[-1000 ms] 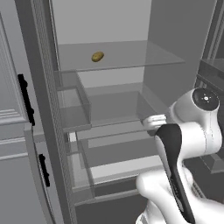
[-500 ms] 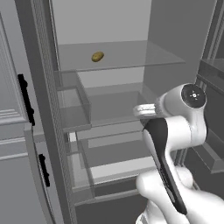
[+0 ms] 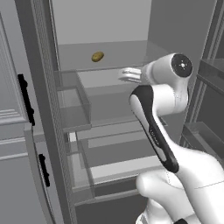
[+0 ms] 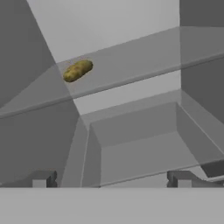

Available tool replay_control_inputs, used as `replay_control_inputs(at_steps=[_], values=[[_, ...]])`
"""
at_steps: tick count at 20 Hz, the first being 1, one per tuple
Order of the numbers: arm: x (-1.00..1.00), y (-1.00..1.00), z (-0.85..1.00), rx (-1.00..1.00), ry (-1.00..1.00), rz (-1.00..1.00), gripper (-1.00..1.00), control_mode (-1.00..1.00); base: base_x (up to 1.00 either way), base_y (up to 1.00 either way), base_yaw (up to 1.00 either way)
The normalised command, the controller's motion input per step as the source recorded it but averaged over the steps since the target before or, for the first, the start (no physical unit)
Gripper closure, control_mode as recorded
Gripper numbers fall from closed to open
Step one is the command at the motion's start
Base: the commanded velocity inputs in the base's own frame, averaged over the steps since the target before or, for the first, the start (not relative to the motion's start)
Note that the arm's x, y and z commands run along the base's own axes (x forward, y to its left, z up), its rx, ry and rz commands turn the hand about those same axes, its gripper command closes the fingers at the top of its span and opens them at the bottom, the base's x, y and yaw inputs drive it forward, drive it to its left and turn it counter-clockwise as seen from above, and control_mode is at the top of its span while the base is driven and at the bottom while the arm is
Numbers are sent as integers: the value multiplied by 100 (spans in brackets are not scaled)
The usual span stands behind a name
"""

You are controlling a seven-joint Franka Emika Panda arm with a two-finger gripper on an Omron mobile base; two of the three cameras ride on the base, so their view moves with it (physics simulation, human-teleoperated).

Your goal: Place one potato and one steak in each tupperware on the nearby counter, to pack two identical lunches.

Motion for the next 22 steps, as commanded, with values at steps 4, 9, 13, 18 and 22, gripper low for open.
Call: replay_control_inputs(at_steps=[4,9,13,18,22], values=[[49,47,61,0,0,0,-100,-100,0,0,0],[71,27,9,-1,14,-4,-100,-100,0,0,0],[84,18,0,-1,19,-9,-100,-100,0,0,0],[94,34,0,-3,17,-5,-100,-100,0,0,0],[98,33,-3,-1,17,-2,-100,-100,0,0,0]])
